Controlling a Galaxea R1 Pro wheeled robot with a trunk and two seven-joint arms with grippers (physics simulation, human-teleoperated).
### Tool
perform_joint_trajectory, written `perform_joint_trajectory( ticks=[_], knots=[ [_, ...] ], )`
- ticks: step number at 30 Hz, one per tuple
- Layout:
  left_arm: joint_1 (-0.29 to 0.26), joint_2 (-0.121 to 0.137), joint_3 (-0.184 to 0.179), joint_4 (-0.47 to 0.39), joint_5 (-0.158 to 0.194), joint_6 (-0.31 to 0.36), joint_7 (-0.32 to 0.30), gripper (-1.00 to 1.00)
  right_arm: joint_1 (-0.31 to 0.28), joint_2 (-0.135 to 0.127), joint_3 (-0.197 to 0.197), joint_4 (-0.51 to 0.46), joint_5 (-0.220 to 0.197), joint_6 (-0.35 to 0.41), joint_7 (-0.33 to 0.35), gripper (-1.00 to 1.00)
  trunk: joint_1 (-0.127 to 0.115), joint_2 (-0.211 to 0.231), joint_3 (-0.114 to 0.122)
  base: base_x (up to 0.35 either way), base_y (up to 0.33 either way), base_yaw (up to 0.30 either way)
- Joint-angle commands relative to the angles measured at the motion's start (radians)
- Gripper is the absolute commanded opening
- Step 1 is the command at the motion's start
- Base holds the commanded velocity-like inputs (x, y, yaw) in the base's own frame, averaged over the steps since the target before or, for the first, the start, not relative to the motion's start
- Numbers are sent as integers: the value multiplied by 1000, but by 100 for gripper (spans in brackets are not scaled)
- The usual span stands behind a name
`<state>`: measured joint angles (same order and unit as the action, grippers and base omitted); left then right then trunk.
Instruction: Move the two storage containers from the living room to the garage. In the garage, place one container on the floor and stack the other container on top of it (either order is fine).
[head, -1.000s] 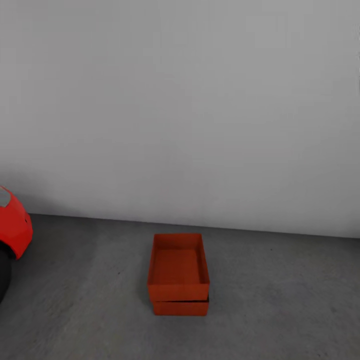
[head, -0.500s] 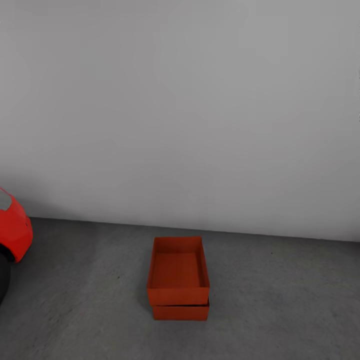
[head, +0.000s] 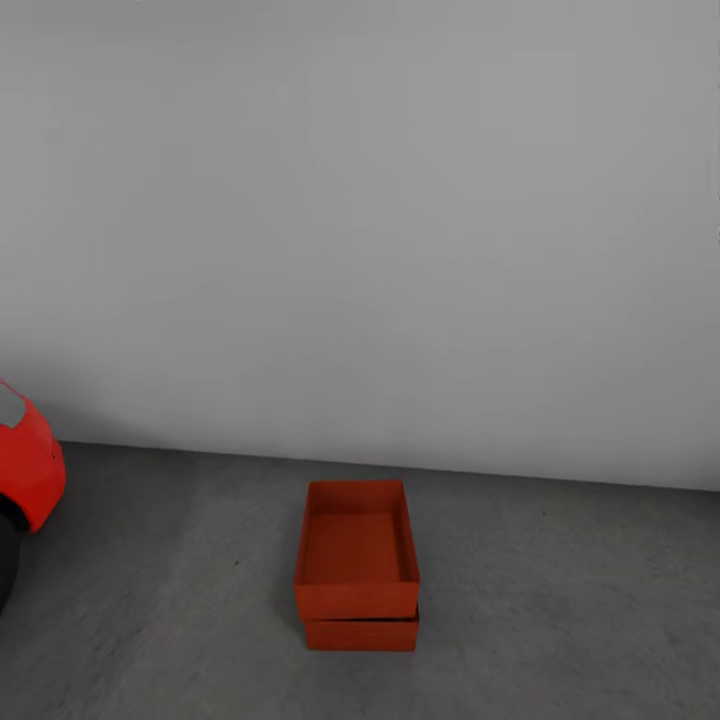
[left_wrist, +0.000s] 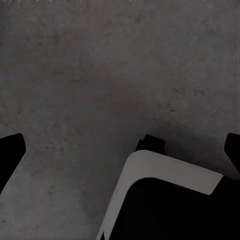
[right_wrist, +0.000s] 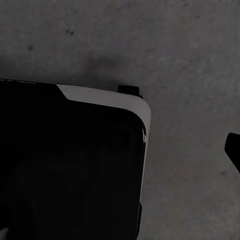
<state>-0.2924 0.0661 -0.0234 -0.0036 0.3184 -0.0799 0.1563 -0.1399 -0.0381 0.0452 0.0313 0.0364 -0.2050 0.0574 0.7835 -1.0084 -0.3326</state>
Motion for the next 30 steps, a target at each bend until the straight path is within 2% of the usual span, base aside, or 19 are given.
perform_joint_trajectory(
  ticks=[1,30],
  knots=[
    [-1,0,-3,1,5,-3,2,100,-2,0,4,3,4,-6,1,100,0,-1,1,0,0,0],
    [-1,0,-3,1,5,-3,2,100,-2,-3,4,2,2,-5,4,100,0,-1,48,0,0,0]
  ],
)
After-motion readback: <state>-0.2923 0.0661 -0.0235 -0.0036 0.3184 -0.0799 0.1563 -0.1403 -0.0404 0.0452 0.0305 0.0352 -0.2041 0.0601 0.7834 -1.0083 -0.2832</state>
